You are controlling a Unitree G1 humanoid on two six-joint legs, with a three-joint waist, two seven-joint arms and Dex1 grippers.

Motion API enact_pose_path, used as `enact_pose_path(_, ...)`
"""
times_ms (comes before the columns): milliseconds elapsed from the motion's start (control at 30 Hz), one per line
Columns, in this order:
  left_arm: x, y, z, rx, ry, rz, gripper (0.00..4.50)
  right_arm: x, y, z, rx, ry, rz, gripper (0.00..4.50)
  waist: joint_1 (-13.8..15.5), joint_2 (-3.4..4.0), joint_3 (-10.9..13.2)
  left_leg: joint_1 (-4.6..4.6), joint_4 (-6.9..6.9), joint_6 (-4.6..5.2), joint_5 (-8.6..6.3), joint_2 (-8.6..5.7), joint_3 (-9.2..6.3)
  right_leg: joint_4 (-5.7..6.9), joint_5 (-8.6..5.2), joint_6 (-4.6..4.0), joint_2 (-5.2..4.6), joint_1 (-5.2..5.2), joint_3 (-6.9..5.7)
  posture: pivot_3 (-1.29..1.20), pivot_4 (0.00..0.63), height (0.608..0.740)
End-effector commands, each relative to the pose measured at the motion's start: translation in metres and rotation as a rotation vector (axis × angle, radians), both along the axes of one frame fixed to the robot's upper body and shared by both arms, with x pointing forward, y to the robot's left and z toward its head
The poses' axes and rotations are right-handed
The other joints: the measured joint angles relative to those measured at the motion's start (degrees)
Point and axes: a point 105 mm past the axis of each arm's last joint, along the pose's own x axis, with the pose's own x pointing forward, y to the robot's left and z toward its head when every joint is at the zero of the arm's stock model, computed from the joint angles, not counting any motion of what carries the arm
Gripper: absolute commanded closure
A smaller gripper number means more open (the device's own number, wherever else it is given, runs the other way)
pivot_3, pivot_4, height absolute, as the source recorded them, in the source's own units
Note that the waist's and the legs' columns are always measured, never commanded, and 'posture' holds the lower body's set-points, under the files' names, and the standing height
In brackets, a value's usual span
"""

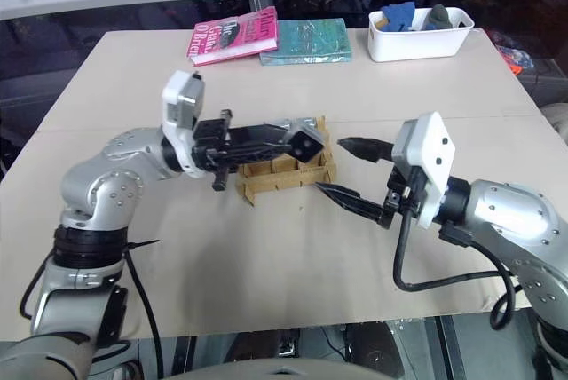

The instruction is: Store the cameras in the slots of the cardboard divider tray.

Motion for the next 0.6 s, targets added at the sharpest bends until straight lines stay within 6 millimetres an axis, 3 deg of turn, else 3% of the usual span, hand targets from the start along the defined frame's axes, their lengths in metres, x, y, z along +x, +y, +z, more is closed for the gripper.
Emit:
enact_pose_path(33,0.013,0.025,0.003,0.05,-0.059,0.115,3.64,-0.013,-0.003,0.004,-0.017,-0.087,0.006,1.13,0.1,-0.01,0.0,0.0,0.0,0.0,0.0,0.0,0.0,0.0,0.0,0.0,0.0,0.0,0.0,0.0,0.15,0.74)
enact_pose_path(300,0.034,0.059,-0.024,0.275,-0.095,0.173,3.64,-0.013,-0.016,-0.009,-0.02,-0.103,-0.083,1.13,0.4,-0.06,0.0,0.0,0.01,0.0,0.0,-0.01,0.0,0.0,-0.01,0.01,0.04,0.0,-0.05,0.0,0.15,0.74)
enact_pose_path(600,0.043,0.074,-0.039,0.431,-0.106,0.125,3.64,-0.018,-0.018,-0.016,-0.032,-0.11,-0.094,1.13,1.1,-0.11,0.0,-0.03,0.02,0.0,0.0,-0.02,0.03,-0.01,-0.01,0.01,0.05,-0.01,-0.07,0.0,0.15,0.74)
